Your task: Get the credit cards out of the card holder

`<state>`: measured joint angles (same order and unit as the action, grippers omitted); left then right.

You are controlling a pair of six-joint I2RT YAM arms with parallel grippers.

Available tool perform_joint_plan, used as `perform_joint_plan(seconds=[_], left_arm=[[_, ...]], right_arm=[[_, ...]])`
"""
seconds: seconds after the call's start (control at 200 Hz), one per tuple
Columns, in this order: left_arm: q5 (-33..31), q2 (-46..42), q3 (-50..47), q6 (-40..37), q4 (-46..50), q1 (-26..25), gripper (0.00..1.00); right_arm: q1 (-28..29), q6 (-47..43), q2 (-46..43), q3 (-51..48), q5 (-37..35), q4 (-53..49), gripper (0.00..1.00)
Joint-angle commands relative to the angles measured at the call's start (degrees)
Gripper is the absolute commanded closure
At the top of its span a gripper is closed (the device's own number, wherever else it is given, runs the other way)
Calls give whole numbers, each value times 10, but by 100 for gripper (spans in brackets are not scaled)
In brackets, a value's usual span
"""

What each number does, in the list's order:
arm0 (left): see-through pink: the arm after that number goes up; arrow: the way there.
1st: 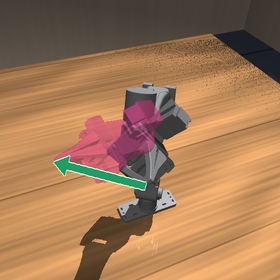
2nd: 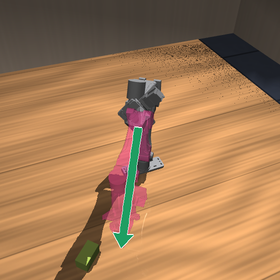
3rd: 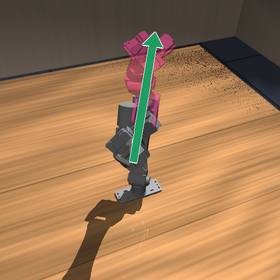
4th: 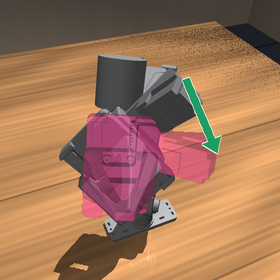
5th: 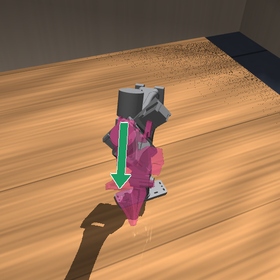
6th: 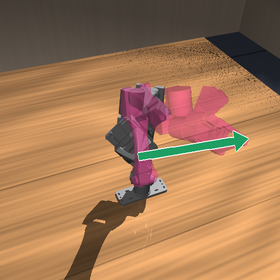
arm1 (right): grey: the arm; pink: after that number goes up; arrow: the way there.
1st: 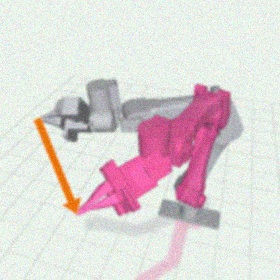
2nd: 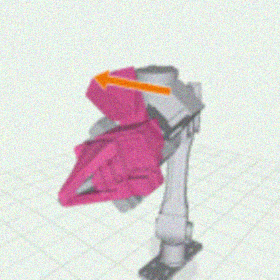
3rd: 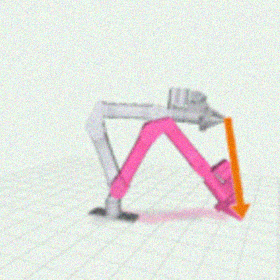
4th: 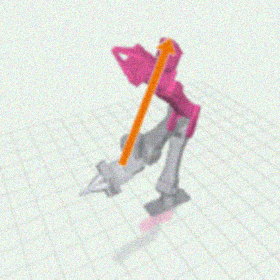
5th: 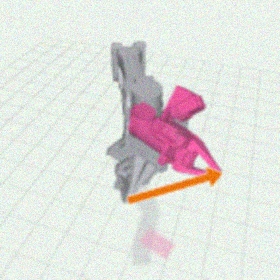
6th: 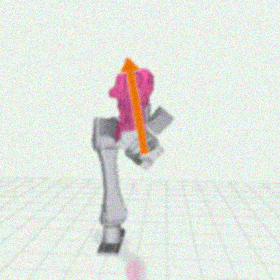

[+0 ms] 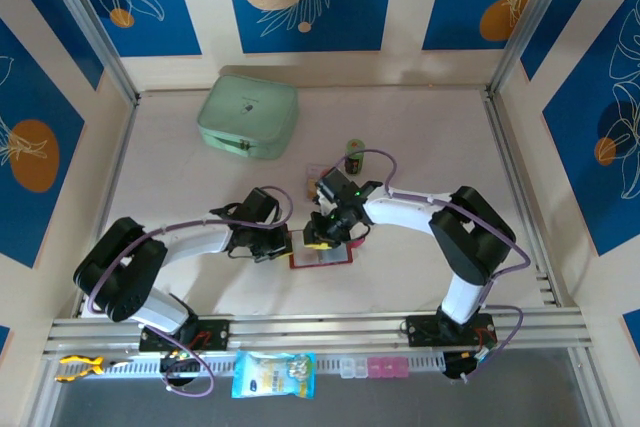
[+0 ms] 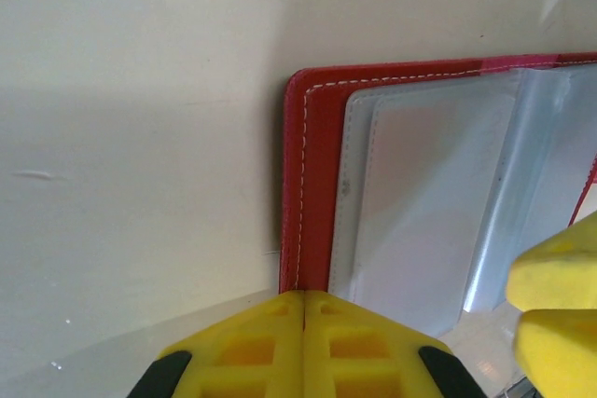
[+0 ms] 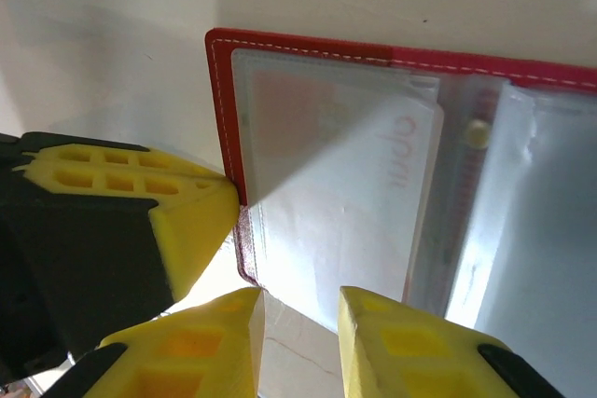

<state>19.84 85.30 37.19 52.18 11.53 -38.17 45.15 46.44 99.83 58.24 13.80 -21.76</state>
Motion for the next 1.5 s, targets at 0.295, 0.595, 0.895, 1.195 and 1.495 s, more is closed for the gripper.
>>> perform_joint_plan(seconds=[0.295,0.595,0.895,1.195,1.495], left_arm=[[-9,13,8,-3,24,-4,100],[-12,15,9,-7,29,-4,100],[-14,21,9,-8,37,-4,100],[-16,22,11,-8,42,-4,100],[-18,25,13,-10,46,-3,100]], right_arm=[[19,2,34,36,-27,-16,73],[30,-11,48,51,-67,-47,73],[30,-20,39,43,-90,-60,73],[18,-32,26,27,-82,-58,74],[11,-44,12,12,-73,-53,76]])
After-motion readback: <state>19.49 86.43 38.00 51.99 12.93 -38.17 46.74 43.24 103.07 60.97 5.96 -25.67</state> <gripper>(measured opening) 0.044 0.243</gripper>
